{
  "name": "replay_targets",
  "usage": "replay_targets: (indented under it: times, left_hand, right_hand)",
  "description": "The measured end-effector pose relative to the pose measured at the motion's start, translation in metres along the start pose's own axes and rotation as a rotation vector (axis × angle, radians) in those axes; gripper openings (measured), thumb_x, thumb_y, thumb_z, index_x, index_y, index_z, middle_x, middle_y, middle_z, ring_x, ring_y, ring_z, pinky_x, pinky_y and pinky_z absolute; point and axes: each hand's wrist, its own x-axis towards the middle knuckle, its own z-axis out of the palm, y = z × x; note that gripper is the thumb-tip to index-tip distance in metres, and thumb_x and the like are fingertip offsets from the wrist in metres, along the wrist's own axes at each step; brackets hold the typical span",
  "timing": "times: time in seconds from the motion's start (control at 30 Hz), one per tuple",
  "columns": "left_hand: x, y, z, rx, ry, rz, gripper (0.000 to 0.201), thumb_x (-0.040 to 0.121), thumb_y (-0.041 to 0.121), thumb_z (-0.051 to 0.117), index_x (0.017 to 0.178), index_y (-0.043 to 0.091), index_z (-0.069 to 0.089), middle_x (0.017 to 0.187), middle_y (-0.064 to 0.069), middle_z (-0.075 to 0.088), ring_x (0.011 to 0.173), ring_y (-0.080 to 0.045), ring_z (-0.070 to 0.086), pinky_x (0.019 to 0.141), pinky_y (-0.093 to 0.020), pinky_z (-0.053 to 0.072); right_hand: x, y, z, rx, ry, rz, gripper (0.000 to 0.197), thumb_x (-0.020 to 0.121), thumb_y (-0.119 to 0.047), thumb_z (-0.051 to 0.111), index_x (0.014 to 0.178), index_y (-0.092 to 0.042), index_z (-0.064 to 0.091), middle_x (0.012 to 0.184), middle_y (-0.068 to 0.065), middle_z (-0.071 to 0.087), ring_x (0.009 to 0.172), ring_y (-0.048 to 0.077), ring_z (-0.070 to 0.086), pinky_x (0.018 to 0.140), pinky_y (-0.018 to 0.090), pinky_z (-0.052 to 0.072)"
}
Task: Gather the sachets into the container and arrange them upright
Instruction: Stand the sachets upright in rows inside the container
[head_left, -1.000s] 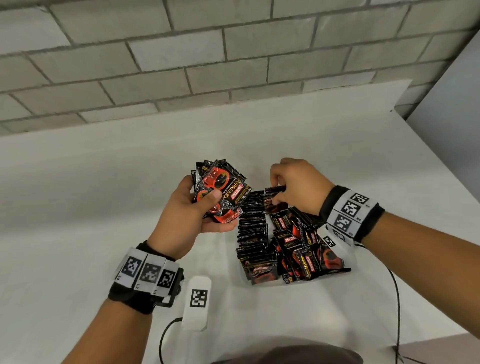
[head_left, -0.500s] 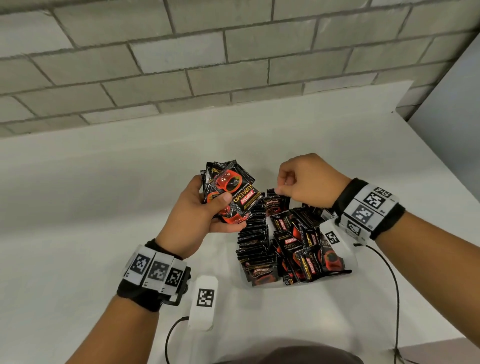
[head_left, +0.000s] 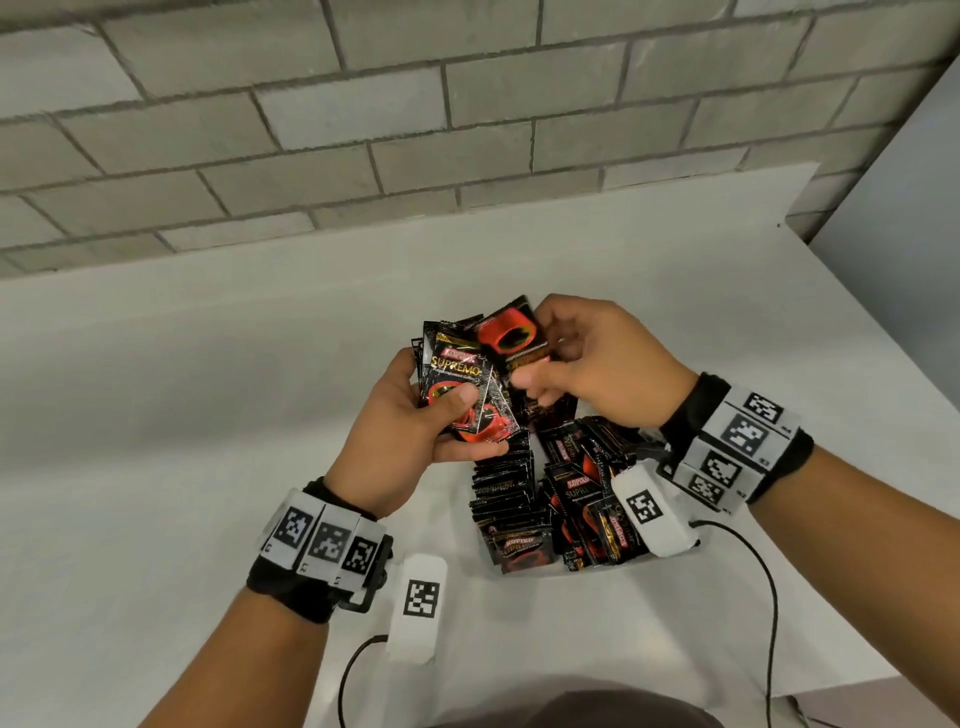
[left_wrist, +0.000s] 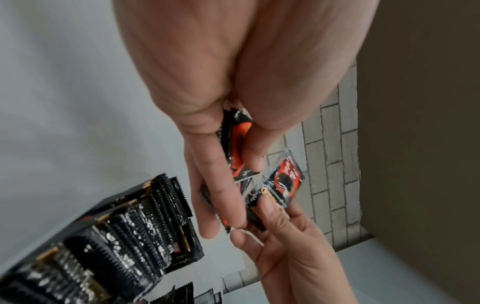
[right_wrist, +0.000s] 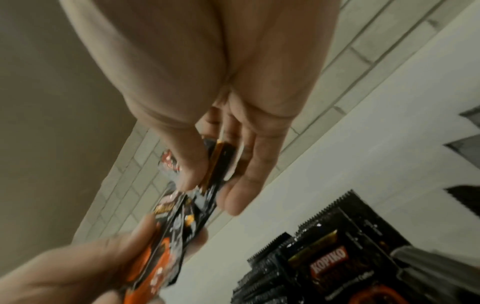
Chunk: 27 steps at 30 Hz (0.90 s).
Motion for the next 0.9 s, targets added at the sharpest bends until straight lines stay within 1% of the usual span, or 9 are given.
replay_targets:
  times: [0.07, 0.13, 0.23, 0.33, 0.43, 0.5, 0.57, 0.73, 0.9]
  left_hand:
    - [0.000, 0.001, -0.006, -0.010, 0.022, -0.007, 0.041, 0.095, 0.003, 0.063, 0.133, 0.008, 0.048, 0.124, -0.019, 0.070, 0.100, -0.047, 0.072, 0.080, -0.065, 0.058]
    - [-0.001, 0.002, -0.012, -0.022, 0.041, -0.007, 0.040, 0.096, 0.002, 0.062, 0.133, 0.007, 0.049, 0.124, -0.021, 0.070, 0.098, -0.048, 0.072, 0.076, -0.058, 0.062]
    - [-0.004, 0.003, -0.019, -0.035, 0.060, -0.001, 0.039, 0.098, 0.002, 0.059, 0.135, 0.008, 0.049, 0.124, -0.024, 0.069, 0.095, -0.050, 0.072, 0.070, -0.046, 0.064]
    - [-0.006, 0.004, -0.023, -0.046, 0.073, 0.006, 0.038, 0.098, 0.002, 0.059, 0.134, 0.006, 0.049, 0.123, -0.025, 0.068, 0.095, -0.051, 0.072, 0.069, -0.046, 0.063]
    - [-0.007, 0.003, -0.026, -0.065, 0.078, 0.006, 0.038, 0.098, 0.001, 0.058, 0.134, 0.006, 0.049, 0.123, -0.025, 0.069, 0.096, -0.050, 0.072, 0.070, -0.047, 0.063]
    - [-0.007, 0.003, -0.026, -0.068, 0.080, 0.003, 0.037, 0.098, 0.000, 0.058, 0.134, 0.006, 0.049, 0.123, -0.024, 0.069, 0.095, -0.050, 0.072, 0.069, -0.046, 0.063]
    - [-0.008, 0.003, -0.026, -0.073, 0.081, 0.002, 0.036, 0.098, 0.000, 0.058, 0.133, 0.006, 0.049, 0.121, -0.024, 0.070, 0.093, -0.050, 0.073, 0.068, -0.045, 0.063]
    - [-0.009, 0.006, -0.024, -0.067, 0.063, 0.000, 0.034, 0.098, 0.001, 0.059, 0.131, 0.006, 0.049, 0.120, -0.024, 0.071, 0.090, -0.049, 0.074, 0.066, -0.041, 0.063]
    - [-0.010, 0.008, -0.024, -0.067, 0.060, -0.013, 0.035, 0.098, 0.000, 0.058, 0.131, 0.004, 0.048, 0.120, -0.025, 0.070, 0.087, -0.049, 0.074, 0.063, -0.038, 0.063]
  right_hand:
    - [0.001, 0.000, -0.008, 0.049, 0.098, -0.008, 0.020, 0.085, -0.002, 0.077, 0.099, -0.006, 0.062, 0.094, 0.011, 0.066, 0.080, 0.027, 0.075, 0.072, 0.040, 0.064]
    - [0.002, 0.002, -0.019, 0.032, 0.156, -0.001, 0.017, 0.087, 0.001, 0.073, 0.101, -0.004, 0.064, 0.095, 0.010, 0.066, 0.082, 0.025, 0.076, 0.075, 0.036, 0.064]
    - [0.001, 0.007, -0.036, -0.165, 0.179, 0.053, 0.018, 0.086, -0.009, 0.076, 0.103, -0.013, 0.070, 0.084, 0.004, 0.076, 0.070, 0.017, 0.075, 0.073, 0.033, 0.063]
    - [0.000, 0.012, -0.048, -0.381, 0.139, 0.068, 0.030, 0.077, -0.017, 0.084, 0.102, -0.025, 0.069, 0.078, -0.004, 0.075, 0.069, 0.014, 0.070, 0.072, 0.031, 0.057]
    - [-0.002, 0.013, -0.057, -0.361, 0.014, 0.113, 0.031, 0.071, -0.023, 0.090, 0.094, -0.025, 0.070, 0.076, -0.003, 0.075, 0.067, 0.010, 0.066, 0.073, 0.030, 0.053]
    - [-0.002, 0.014, -0.061, -0.396, -0.033, 0.129, 0.028, 0.067, -0.030, 0.092, 0.089, -0.026, 0.075, 0.076, -0.006, 0.074, 0.067, 0.005, 0.065, 0.070, 0.018, 0.050]
    - [0.000, 0.014, -0.062, -0.452, -0.041, 0.128, 0.023, 0.068, -0.033, 0.091, 0.087, -0.028, 0.079, 0.074, -0.008, 0.072, 0.066, 0.001, 0.063, 0.066, 0.012, 0.045]
    - [0.005, 0.017, -0.058, -0.529, -0.077, 0.113, 0.009, 0.078, -0.028, 0.085, 0.084, -0.032, 0.080, 0.084, -0.013, 0.073, 0.081, 0.005, 0.067, 0.078, 0.022, 0.050]
    - [0.011, 0.030, -0.029, -0.693, -0.127, 0.046, 0.005, 0.082, -0.023, 0.082, 0.085, -0.023, 0.078, 0.081, -0.010, 0.070, 0.074, 0.005, 0.064, 0.069, 0.020, 0.049]
